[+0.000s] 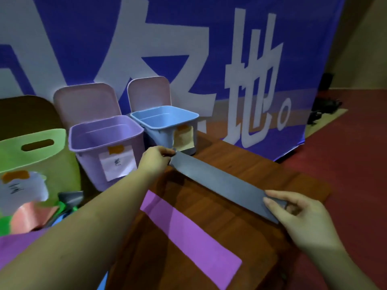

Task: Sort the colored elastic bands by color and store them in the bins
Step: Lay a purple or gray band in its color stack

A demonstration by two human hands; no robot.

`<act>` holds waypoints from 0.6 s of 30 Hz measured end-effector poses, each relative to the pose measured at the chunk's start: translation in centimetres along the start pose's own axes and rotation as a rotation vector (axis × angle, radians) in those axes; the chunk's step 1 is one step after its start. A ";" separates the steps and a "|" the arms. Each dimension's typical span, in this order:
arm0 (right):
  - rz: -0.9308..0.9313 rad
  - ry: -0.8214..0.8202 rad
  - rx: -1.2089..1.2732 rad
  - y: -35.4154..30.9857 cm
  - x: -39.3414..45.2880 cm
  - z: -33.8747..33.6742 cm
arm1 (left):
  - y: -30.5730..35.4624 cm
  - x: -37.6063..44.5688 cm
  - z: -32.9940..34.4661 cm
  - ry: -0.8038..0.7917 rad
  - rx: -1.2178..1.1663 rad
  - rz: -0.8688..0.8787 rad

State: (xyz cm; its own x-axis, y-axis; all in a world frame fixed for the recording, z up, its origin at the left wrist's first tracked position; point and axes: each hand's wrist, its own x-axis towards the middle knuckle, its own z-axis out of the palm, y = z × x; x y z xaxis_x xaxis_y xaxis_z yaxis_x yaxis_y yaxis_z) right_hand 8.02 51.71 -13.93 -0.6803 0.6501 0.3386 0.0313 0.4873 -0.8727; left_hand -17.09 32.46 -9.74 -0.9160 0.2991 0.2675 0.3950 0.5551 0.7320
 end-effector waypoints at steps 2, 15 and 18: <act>0.013 0.008 -0.060 0.8 0.2 0.2 | 0.0 0.9 1.8 -0.054 0.012 -0.017; 0.004 -0.113 -0.545 3.7 0.9 0.1 | -1.3 0.8 6.0 -0.225 0.493 0.066; -0.042 -0.123 -0.525 2.5 0.8 0.4 | 0.0 -1.2 4.3 -0.279 0.472 0.107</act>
State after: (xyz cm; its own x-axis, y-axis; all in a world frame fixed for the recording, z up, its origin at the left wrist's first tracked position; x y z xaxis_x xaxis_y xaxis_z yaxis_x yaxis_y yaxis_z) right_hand 7.30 53.17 -15.97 -0.7686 0.5659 0.2983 0.3424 0.7578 -0.5553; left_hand -15.72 35.43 -12.79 -0.8412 0.5312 0.1015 0.5319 0.7788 0.3324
